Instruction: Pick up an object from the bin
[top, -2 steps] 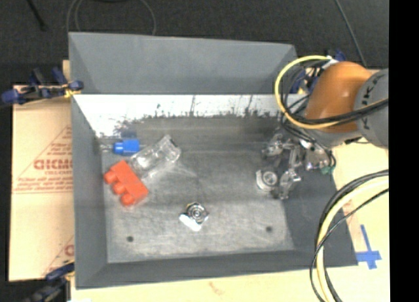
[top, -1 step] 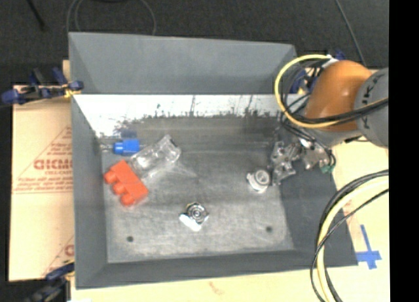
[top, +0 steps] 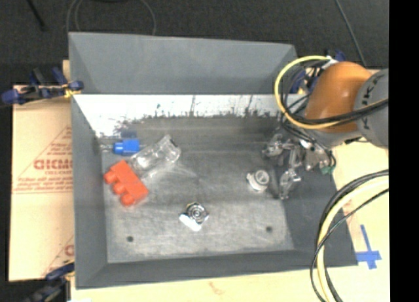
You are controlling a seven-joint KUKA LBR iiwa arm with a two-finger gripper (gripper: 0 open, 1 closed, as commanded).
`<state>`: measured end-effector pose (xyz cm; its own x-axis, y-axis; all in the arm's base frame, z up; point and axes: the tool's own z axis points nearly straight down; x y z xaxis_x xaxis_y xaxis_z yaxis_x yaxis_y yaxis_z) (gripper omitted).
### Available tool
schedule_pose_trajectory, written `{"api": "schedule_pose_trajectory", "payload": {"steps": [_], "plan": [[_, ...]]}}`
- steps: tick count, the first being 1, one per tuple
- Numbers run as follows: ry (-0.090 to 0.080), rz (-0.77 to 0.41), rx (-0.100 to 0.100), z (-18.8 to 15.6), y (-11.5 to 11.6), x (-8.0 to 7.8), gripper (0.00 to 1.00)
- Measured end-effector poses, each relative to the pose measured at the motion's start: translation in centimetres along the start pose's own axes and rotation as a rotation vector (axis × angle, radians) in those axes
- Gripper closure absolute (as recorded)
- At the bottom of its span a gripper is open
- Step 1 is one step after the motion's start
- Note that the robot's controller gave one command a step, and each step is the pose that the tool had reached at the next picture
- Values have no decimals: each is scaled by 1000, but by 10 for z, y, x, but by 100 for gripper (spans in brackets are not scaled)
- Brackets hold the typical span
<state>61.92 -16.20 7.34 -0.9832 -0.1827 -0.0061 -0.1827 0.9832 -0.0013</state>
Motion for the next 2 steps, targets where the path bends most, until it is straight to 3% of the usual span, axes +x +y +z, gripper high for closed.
{"api": "schedule_pose_trajectory", "payload": {"steps": [1,2], "plan": [[-7,225,2,-1,49,-25,0],[1,183,1,-2,48,-12,0]]}}
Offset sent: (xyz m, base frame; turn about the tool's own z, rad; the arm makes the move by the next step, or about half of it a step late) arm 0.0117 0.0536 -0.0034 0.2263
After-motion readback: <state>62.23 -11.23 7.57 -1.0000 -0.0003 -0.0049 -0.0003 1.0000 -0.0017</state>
